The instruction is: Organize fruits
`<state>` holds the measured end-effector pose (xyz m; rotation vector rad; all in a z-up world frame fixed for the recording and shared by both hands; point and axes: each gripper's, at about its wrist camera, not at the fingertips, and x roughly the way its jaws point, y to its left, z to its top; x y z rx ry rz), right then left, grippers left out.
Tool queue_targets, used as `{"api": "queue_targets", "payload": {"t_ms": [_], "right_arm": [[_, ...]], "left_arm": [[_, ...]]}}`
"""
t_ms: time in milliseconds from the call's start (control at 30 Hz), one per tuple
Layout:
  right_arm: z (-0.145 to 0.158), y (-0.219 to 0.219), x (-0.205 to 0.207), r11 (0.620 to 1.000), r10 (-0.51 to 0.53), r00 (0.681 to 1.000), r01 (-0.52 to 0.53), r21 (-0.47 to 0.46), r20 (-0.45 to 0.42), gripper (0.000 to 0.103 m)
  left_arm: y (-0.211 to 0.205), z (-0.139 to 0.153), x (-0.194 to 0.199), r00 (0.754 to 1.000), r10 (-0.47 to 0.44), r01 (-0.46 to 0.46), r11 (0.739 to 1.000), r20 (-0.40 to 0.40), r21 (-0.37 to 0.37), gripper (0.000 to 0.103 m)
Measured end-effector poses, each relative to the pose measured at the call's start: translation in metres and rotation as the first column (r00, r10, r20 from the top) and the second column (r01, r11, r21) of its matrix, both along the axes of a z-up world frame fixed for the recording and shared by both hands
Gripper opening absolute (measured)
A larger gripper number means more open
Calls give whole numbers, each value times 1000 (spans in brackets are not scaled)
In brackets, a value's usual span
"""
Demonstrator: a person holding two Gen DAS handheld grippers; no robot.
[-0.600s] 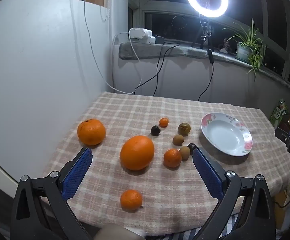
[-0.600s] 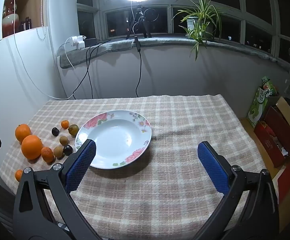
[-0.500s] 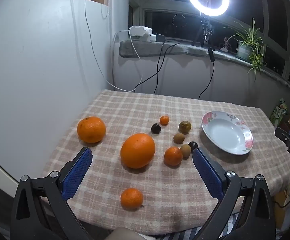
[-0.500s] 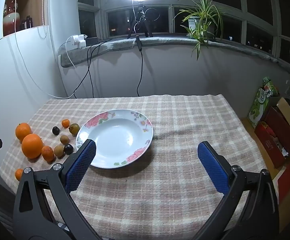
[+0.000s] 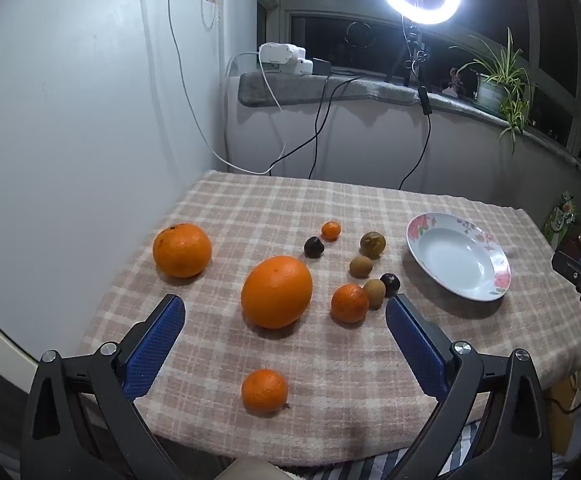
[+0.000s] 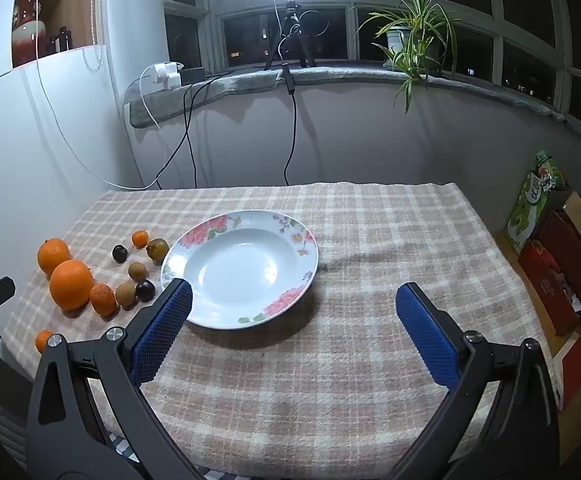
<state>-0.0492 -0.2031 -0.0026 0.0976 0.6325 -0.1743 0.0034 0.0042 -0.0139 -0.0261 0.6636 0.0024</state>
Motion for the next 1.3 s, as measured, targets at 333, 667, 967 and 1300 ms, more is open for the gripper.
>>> {"api": "queue_targets", "payload": {"t_ms": [333, 667, 967, 1300], "right_arm": [[-1, 3, 2, 1000, 5, 1000, -5, 5, -9, 103], [0, 3, 2, 1000, 7, 1000, -7, 5, -10, 103], [0, 4, 2, 1000, 9, 1000, -9, 6, -11, 103], [-1, 4, 2, 1000, 12, 1000, -12, 6, -14, 103]], "left_arm": [[0, -2, 0, 1000, 6, -6, 1000, -1, -2, 101], [1, -1, 1, 1000, 6, -6, 1000, -1, -3, 101], [0, 0, 1, 1000, 6, -6, 1000, 0, -4, 101], [-2, 0, 0, 1000, 5, -5, 1000, 0, -5, 101]]}}
